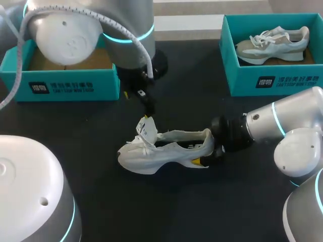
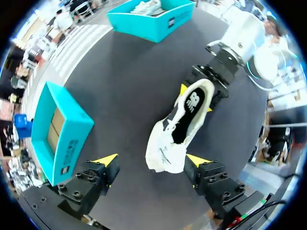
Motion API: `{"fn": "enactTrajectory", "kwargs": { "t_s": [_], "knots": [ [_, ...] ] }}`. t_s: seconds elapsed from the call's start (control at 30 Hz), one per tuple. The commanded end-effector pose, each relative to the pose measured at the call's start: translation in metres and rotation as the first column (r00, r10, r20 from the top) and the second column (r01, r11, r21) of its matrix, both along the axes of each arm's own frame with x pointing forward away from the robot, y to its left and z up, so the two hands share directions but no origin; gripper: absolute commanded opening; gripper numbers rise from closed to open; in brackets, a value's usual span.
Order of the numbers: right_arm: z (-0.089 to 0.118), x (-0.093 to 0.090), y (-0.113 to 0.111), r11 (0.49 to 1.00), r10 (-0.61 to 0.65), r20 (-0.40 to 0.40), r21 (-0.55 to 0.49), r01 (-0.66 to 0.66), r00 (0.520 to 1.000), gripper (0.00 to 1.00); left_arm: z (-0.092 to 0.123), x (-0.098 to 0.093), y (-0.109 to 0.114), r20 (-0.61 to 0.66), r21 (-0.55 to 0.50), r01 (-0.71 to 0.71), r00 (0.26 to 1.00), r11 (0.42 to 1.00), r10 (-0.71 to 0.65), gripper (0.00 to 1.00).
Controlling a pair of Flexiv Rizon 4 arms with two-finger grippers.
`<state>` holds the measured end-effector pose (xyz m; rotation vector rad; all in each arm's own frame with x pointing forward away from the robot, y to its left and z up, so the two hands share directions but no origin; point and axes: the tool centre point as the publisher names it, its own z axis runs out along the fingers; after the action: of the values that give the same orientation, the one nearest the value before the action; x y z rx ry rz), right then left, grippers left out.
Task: Take the shoe out of the shoebox, open the shoe tongue, remove and reinsert the insole, then place the shoe into the shoebox
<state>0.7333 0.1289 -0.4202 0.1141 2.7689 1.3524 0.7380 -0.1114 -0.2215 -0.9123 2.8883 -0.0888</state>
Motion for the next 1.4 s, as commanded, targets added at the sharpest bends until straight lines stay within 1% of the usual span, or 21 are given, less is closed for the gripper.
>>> {"fn": "enactTrajectory", "kwargs": {
  "t_s": [0.03, 0.1, 0.17, 0.2, 0.27, 0.3, 0.33, 0.37, 1.0, 1.03, 1.1, 1.13, 1.17, 1.2, 1.23, 1.3, 1.4],
  "knots": [
    [-0.003, 0.000, 0.001, 1.000, -0.004, 0.002, -0.003, 0.004, 1.000, 0.00, -0.003, -0.010, -0.008, 0.114, -0.062, 0.798, 0.602, 0.599, -0.790, 0.00],
    [-0.003, 0.000, 0.001, 1.000, -0.004, 0.002, -0.003, 0.004, 1.000, 0.00, -0.004, -0.014, -0.016, 0.105, -0.080, 0.816, 0.578, 0.573, -0.809, 0.00],
    [-0.003, 0.000, 0.001, 1.000, -0.004, 0.002, -0.003, 0.004, 1.000, 0.00, -0.006, -0.018, -0.026, 0.087, -0.097, 0.824, 0.565, 0.558, -0.820, 0.00],
    [-0.003, 0.000, 0.001, 1.000, -0.004, 0.002, -0.003, 0.004, 1.000, 0.00, -0.007, -0.020, -0.029, 0.081, -0.104, 0.828, 0.560, 0.551, -0.825, 0.00],
    [-0.003, 0.000, 0.001, 1.000, -0.004, 0.002, -0.003, 0.004, 1.000, 0.00, -0.011, -0.023, -0.037, 0.052, -0.115, 0.823, 0.565, 0.557, -0.824, 0.00],
    [-0.003, 0.000, 0.001, 1.000, -0.004, 0.002, -0.003, 0.004, 1.000, 0.00, -0.013, -0.025, -0.041, 0.027, -0.116, 0.813, 0.577, 0.571, -0.816, 0.00],
    [-0.003, 0.000, 0.001, 1.000, -0.004, 0.002, -0.003, 0.004, 1.000, 0.00, -0.015, -0.027, -0.046, -0.002, -0.103, 0.774, 0.628, 0.625, -0.778, 0.00],
    [-0.003, 0.000, 0.001, 1.000, -0.004, 0.002, -0.003, 0.004, 1.000, 0.00, -0.016, -0.029, -0.050, -0.006, -0.080, 0.716, 0.695, 0.693, -0.719, 0.00],
    [-0.003, 0.000, 0.001, 1.000, -0.004, 0.002, -0.003, 0.004, 1.000, 0.00, -0.016, -0.029, -0.050, -0.006, -0.080, 0.716, 0.695, 0.693, -0.719, 0.00],
    [-0.003, 0.000, 0.001, 1.000, -0.004, 0.002, -0.003, 0.004, 1.000, 0.00, -0.022, -0.029, -0.051, -0.017, -0.079, 0.704, 0.707, 0.706, -0.707, 0.00],
    [-0.003, 0.000, 0.001, 1.000, -0.004, 0.002, -0.003, 0.004, 1.000, 0.00, -0.033, -0.028, -0.054, -0.060, -0.111, 0.678, 0.726, 0.727, -0.685, 0.00],
    [-0.003, 0.000, 0.001, 1.000, -0.004, 0.002, -0.003, 0.004, 1.000, 0.00, -0.038, -0.027, -0.055, -0.060, -0.133, 0.661, 0.738, 0.738, -0.672, 0.00],
    [-0.003, 0.000, 0.001, 1.000, -0.004, 0.002, -0.003, 0.004, 1.000, 0.00, -0.043, -0.025, -0.057, -0.065, -0.130, 0.638, 0.758, 0.759, -0.649, 0.00],
    [-0.003, 0.000, 0.001, 1.000, -0.004, 0.002, -0.003, 0.004, 1.000, 0.00, -0.047, -0.024, -0.058, -0.073, -0.155, 0.625, 0.765, 0.765, -0.639, 0.00],
    [-0.003, 0.000, 0.001, 1.000, -0.004, 0.002, -0.003, 0.004, 1.000, 0.00, -0.051, -0.023, -0.060, -0.087, -0.182, 0.618, 0.765, 0.765, -0.638, 0.00],
    [-0.003, 0.000, 0.001, 1.000, -0.004, 0.002, -0.003, 0.004, 1.000, 0.00, -0.061, -0.022, -0.064, -0.105, -0.189, 0.607, 0.770, 0.772, -0.630, 0.00],
    [-0.003, 0.000, 0.001, 1.000, -0.004, 0.002, -0.003, 0.004, 1.000, 0.00, -0.076, -0.021, -0.071, -0.131, -0.216, 0.614, 0.752, 0.759, -0.646, 0.00]
  ]
}}
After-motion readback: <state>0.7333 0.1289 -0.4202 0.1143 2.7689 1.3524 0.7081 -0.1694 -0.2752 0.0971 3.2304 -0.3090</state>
